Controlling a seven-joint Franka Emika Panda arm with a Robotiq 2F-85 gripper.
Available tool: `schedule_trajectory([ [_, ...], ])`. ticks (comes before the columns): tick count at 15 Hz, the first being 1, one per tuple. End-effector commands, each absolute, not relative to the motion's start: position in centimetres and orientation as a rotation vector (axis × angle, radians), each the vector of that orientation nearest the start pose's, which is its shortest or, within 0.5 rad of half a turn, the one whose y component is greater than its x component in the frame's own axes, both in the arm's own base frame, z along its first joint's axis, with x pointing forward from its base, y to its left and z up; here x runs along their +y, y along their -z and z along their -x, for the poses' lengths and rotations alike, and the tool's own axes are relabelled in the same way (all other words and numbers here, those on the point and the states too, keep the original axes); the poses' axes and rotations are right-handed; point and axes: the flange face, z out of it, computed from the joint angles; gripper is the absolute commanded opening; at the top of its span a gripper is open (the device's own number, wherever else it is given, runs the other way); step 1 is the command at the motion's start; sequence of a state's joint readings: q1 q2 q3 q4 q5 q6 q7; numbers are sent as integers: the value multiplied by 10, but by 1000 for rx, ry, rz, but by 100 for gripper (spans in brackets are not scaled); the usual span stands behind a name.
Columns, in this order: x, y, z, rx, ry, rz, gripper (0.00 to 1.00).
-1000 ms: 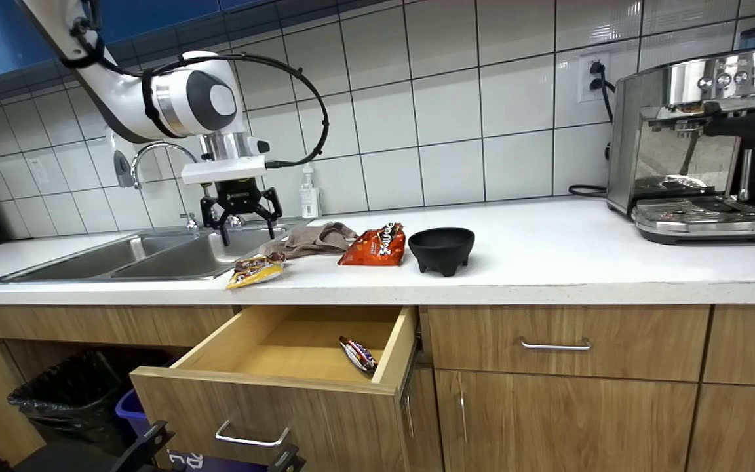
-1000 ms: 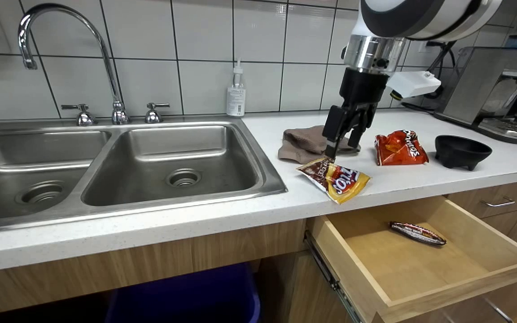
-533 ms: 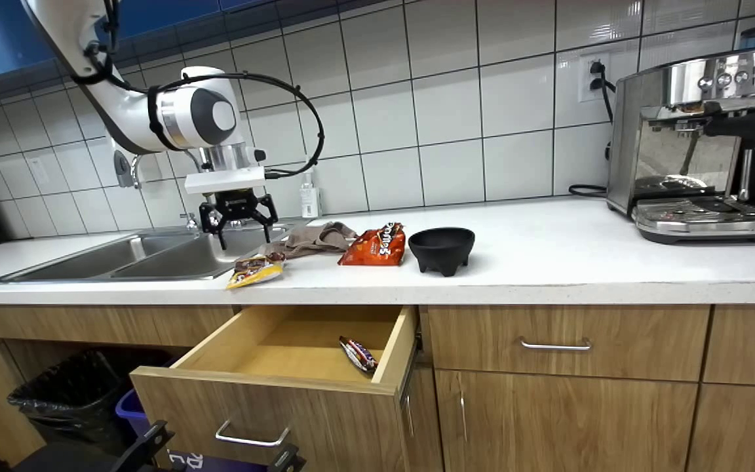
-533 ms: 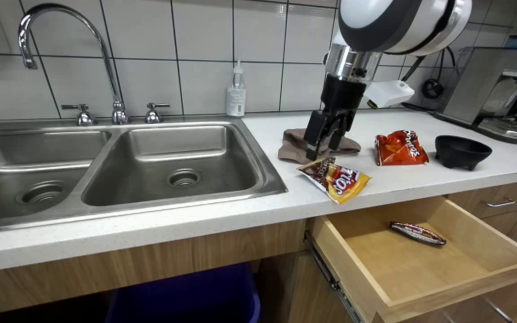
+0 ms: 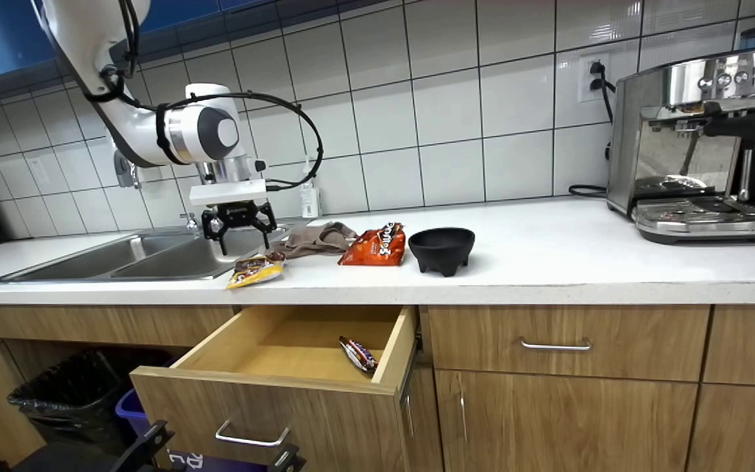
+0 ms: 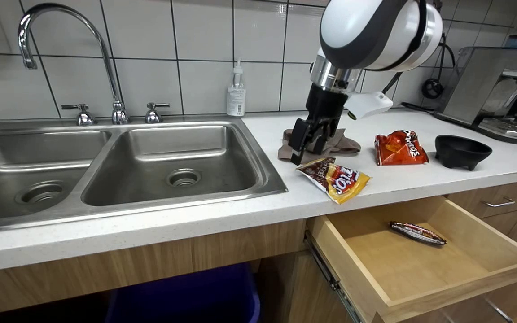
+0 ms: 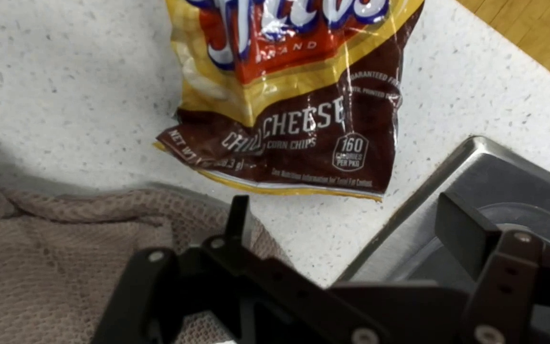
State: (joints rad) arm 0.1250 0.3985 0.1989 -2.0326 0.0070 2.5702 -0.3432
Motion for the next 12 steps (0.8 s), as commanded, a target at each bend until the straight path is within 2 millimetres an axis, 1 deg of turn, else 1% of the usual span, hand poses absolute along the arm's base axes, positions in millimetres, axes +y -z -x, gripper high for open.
schedule_trajectory([
  [1,192,-261,-599,-999,278,2878,100],
  [5,192,-254,-602,-1007,294,2876,100],
  [7,188,-248,-602,-1000,282,2874,100],
  [12,178,-244,-598,-988,258,2894,100],
])
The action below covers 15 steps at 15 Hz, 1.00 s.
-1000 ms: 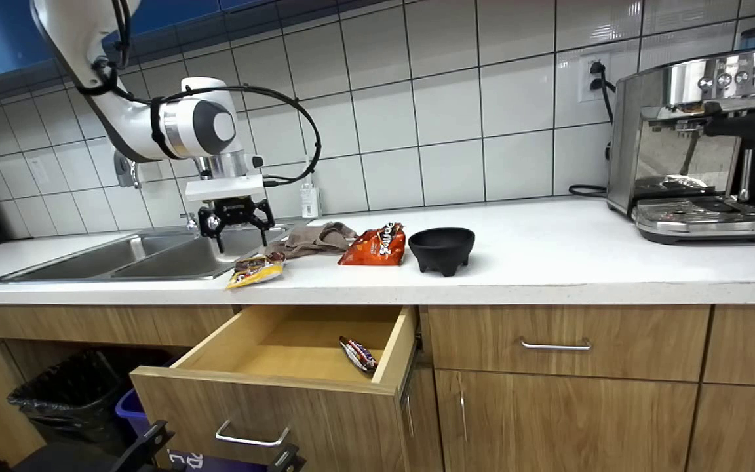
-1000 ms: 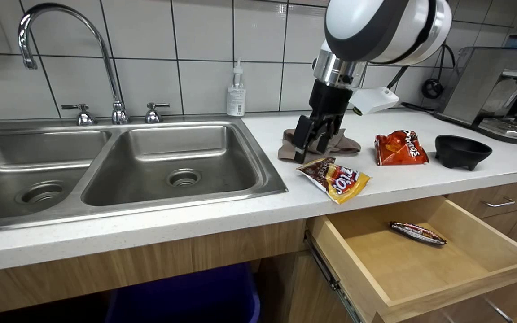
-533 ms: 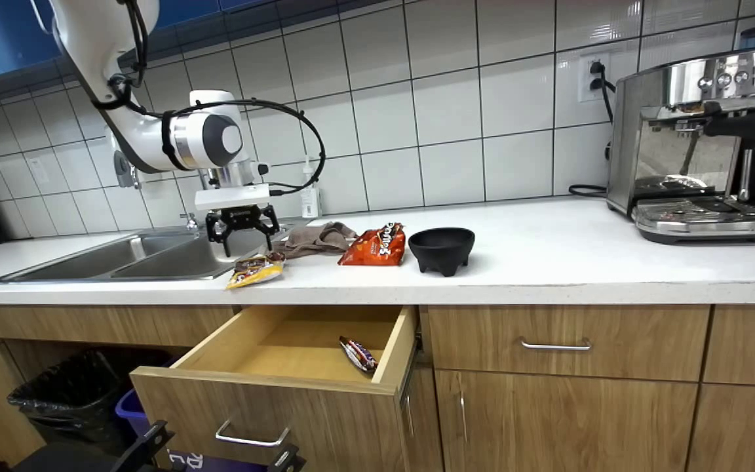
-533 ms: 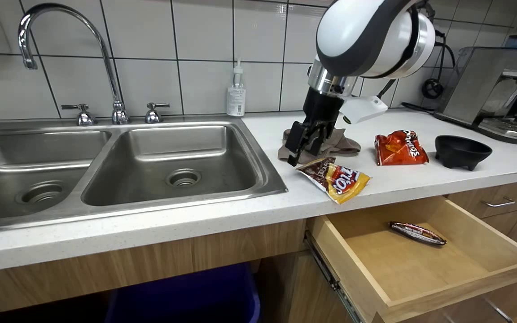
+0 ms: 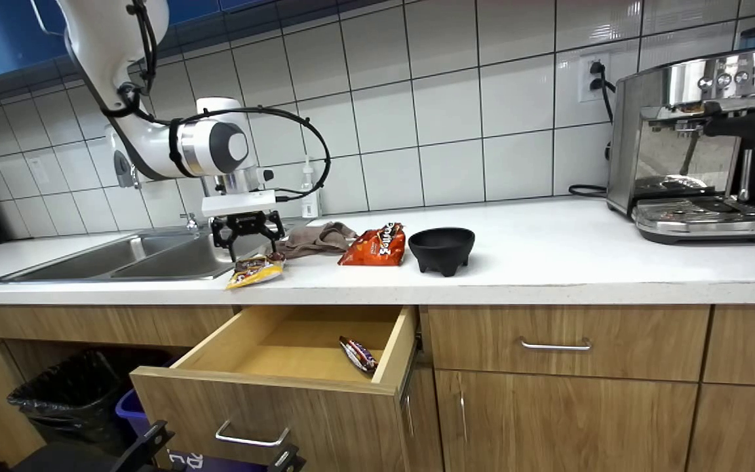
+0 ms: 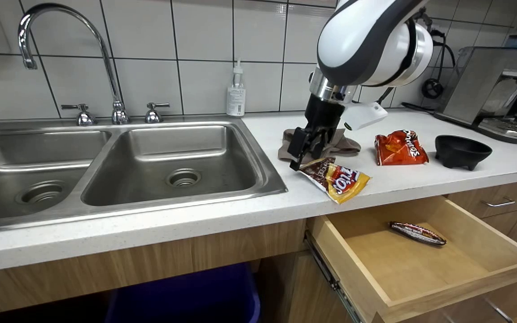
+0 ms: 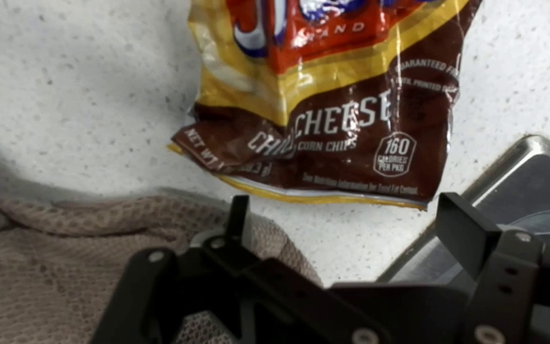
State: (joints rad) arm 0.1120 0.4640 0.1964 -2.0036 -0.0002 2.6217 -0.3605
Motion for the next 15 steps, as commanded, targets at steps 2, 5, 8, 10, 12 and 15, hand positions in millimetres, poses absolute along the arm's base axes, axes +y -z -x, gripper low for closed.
schedule_trajectory([
  [2,176,-244,-596,-983,251,2895,100],
  [5,174,-242,-592,-989,235,2896,100],
  [8,172,-239,-588,-1001,219,2896,100],
  [10,170,-238,-584,-1010,210,2895,100],
  [12,166,-236,-581,-1014,201,2895,100],
  [15,159,-234,-578,-1006,187,2900,100],
])
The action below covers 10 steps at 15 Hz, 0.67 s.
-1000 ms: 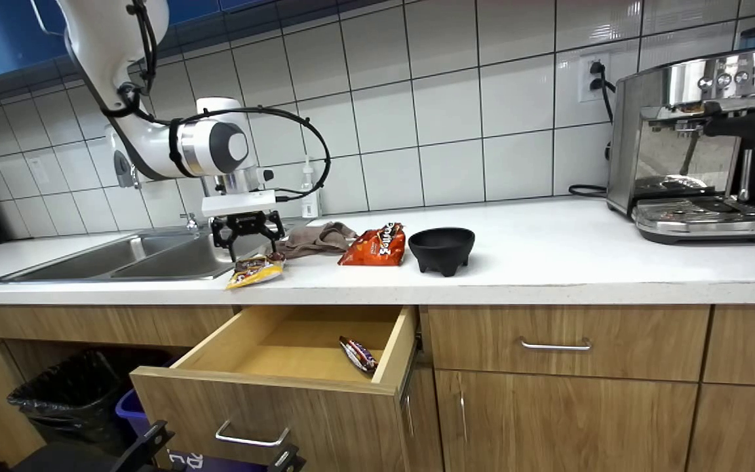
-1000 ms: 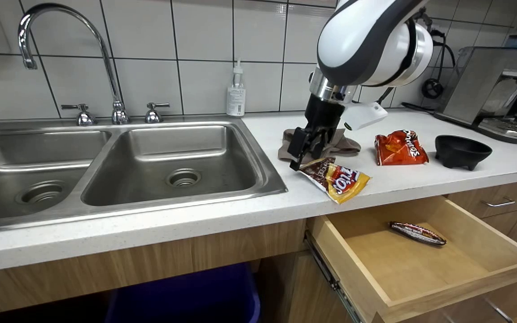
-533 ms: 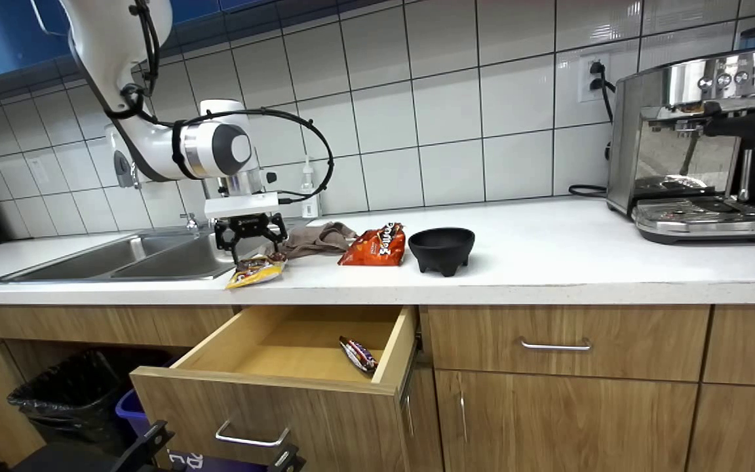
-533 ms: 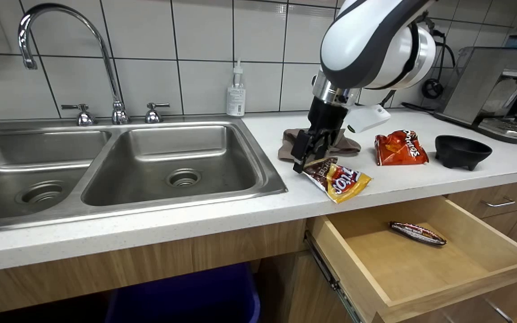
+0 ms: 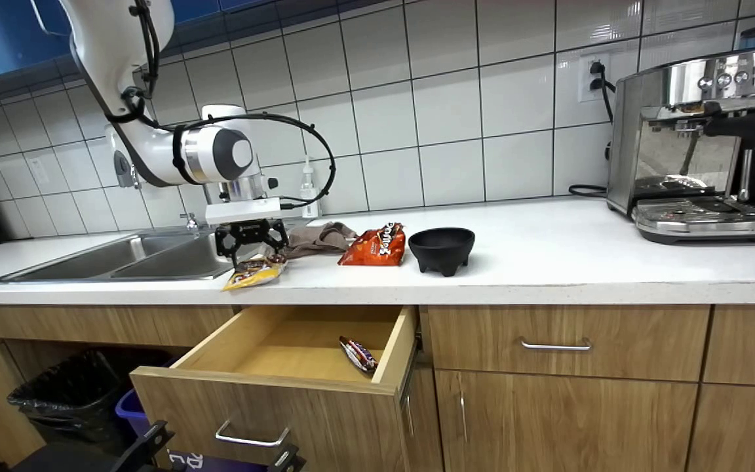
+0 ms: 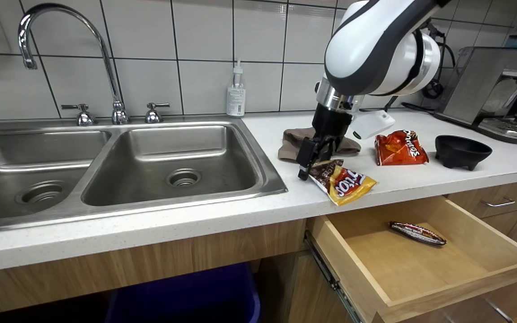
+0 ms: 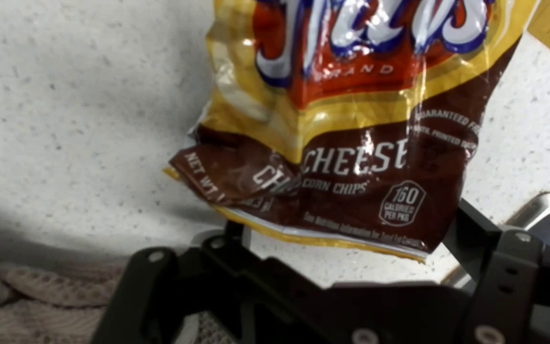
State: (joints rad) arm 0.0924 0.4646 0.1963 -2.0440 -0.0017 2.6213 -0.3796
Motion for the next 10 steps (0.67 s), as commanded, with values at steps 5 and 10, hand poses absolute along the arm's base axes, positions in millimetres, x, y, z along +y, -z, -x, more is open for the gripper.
schedule_trajectory([
  [5,149,-236,-572,-1000,174,2904,100],
  [10,141,-241,-561,-1020,171,2900,100],
])
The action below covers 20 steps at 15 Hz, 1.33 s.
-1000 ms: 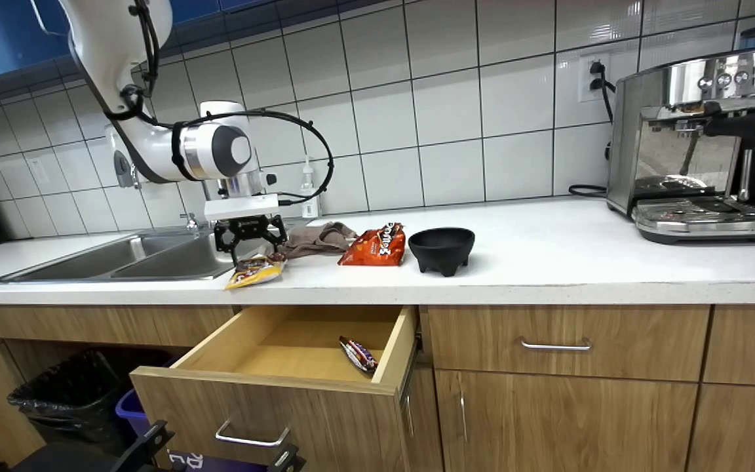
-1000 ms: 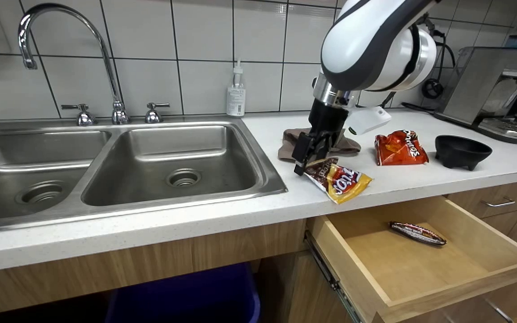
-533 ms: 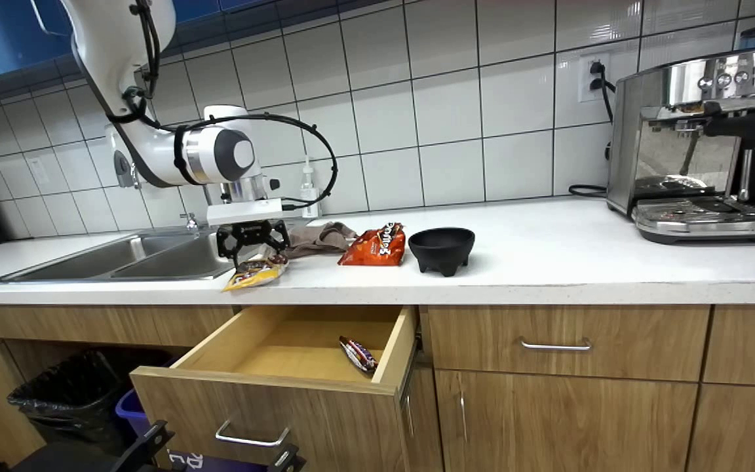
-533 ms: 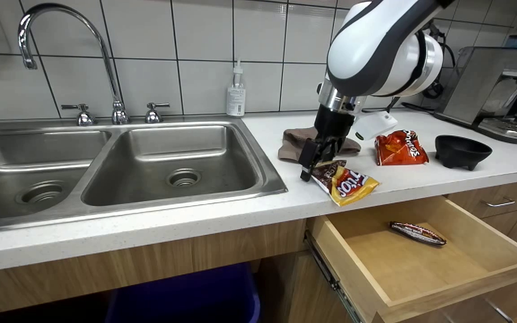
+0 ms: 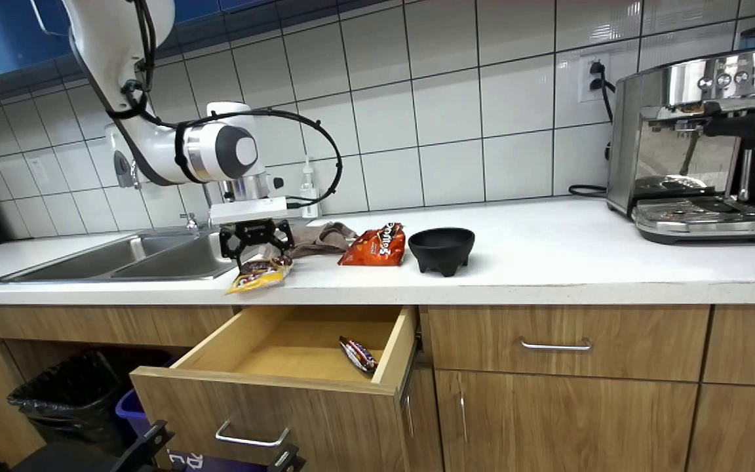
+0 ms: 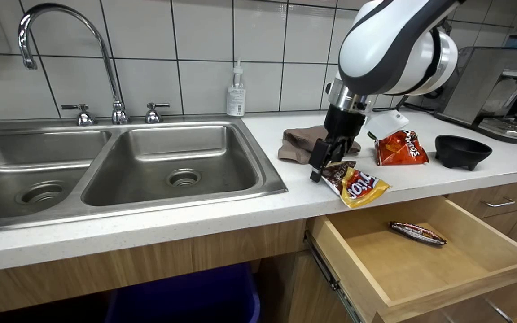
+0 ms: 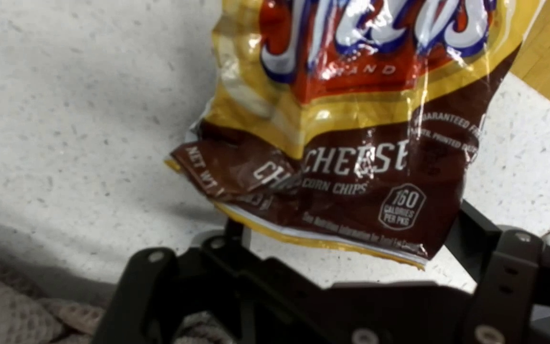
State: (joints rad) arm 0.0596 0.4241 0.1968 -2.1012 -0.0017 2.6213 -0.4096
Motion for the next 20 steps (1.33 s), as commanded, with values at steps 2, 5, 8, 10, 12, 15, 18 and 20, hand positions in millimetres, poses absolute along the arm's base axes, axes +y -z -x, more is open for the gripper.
schedule_trajectory([
  [2,139,-242,-554,-1027,163,2899,100],
  [5,136,-243,-542,-1025,146,2903,100],
  [8,134,-243,-531,-1022,127,2906,100],
  [10,131,-243,-525,-1015,113,2910,100],
  [12,128,-243,-519,-1012,102,2911,100],
  [15,123,-244,-510,-1017,87,2912,100],
  [18,121,-249,-508,-1003,90,2916,100],
  [20,119,-257,-511,-974,109,2925,100],
])
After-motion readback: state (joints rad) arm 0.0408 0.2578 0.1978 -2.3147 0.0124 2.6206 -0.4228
